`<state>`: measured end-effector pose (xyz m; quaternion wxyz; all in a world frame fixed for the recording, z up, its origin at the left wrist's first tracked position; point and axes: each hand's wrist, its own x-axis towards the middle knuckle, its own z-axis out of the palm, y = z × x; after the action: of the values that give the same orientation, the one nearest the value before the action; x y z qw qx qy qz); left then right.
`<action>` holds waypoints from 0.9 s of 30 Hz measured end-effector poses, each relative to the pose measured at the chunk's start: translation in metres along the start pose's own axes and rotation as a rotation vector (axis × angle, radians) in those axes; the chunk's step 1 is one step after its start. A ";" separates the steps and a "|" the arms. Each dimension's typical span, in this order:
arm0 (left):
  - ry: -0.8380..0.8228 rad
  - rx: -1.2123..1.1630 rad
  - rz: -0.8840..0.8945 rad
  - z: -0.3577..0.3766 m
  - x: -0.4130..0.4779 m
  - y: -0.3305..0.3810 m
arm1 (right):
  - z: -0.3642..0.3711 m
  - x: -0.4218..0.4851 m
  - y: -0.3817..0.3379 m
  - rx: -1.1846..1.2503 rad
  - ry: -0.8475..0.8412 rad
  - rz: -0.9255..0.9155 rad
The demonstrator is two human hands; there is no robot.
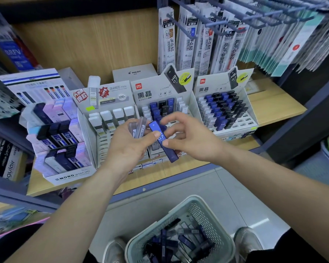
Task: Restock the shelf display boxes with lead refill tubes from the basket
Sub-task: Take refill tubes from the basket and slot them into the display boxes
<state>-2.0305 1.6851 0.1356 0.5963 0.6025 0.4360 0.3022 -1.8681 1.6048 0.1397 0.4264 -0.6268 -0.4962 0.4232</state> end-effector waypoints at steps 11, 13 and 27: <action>-0.059 0.066 0.000 -0.015 0.009 -0.005 | -0.041 0.021 0.001 -0.163 0.285 -0.054; -0.062 0.070 0.006 -0.018 0.009 -0.008 | -0.050 0.031 0.009 -0.219 0.388 -0.086; -0.123 0.135 -0.072 -0.032 0.007 -0.011 | -0.044 0.080 0.031 -0.506 0.437 -0.142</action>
<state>-2.0577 1.7048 0.1272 0.5906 0.6425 0.4394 0.2129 -1.8061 1.6736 0.1136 0.3822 -0.7524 -0.5248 0.1116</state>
